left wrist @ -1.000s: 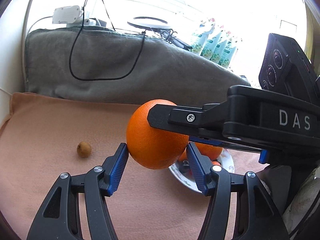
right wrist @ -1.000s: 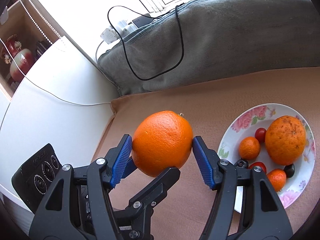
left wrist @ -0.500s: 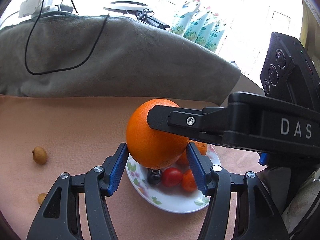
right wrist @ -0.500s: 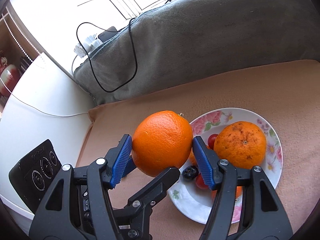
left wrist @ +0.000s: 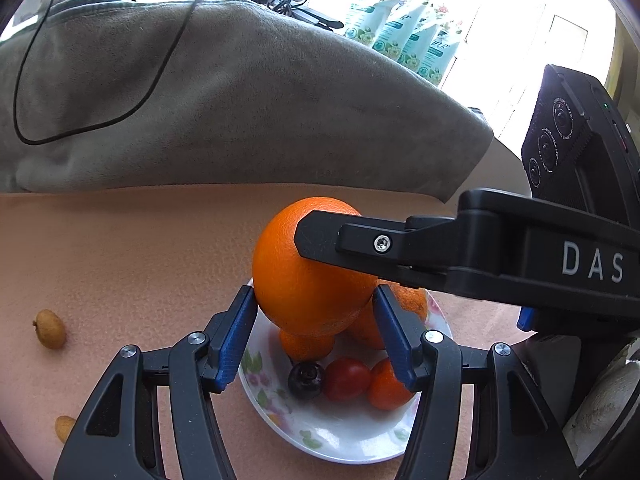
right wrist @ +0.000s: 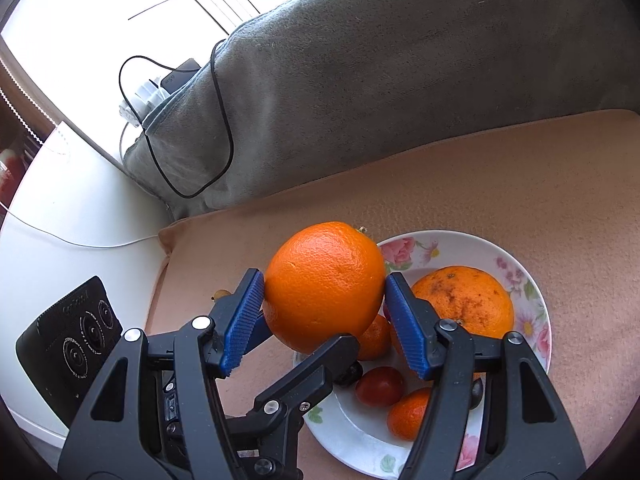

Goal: Organize fruits
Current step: 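Carry the orange onto the floral plate and open both grippers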

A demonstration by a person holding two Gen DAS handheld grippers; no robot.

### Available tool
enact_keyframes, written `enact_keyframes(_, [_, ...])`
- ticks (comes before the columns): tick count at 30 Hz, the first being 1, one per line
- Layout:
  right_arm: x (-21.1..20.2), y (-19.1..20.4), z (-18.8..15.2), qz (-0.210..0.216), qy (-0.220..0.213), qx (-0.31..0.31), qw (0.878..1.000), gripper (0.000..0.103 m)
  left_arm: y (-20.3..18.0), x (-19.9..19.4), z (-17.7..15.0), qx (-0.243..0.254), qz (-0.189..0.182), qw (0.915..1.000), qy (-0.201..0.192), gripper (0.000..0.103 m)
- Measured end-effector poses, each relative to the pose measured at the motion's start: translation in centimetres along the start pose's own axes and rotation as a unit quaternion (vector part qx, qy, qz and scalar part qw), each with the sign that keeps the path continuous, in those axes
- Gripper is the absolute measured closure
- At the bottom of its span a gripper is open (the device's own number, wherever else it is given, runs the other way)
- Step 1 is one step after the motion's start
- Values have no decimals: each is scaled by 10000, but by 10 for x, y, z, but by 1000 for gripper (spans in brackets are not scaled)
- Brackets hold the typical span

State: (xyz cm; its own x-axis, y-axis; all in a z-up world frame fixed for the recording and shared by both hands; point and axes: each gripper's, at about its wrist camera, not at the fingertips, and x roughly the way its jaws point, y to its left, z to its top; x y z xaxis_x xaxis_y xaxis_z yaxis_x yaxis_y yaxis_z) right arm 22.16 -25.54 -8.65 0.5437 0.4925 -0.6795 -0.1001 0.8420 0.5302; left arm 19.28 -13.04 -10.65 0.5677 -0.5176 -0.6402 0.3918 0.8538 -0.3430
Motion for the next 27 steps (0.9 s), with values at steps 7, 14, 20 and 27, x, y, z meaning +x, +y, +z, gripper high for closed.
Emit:
enact_keyframes(7, [9,-4,4,-186,39,-28,9998,37,-2,9,2,40,72,10000,52,44])
enact_keyframes(14, [9,-6,8,-182,23,-23,9998,37,-6,2,-1,192,45,9998,12,44])
enact_keyframes(20, [0,0,10,-179,-85,-95,9998,37,-8,-7,-3,256,53,9997,-20,44])
enact_keyframes(27, [-7,3,7,-203,-146,-128,9996,37,-9,-17,-3,298,127,9995,-47,44])
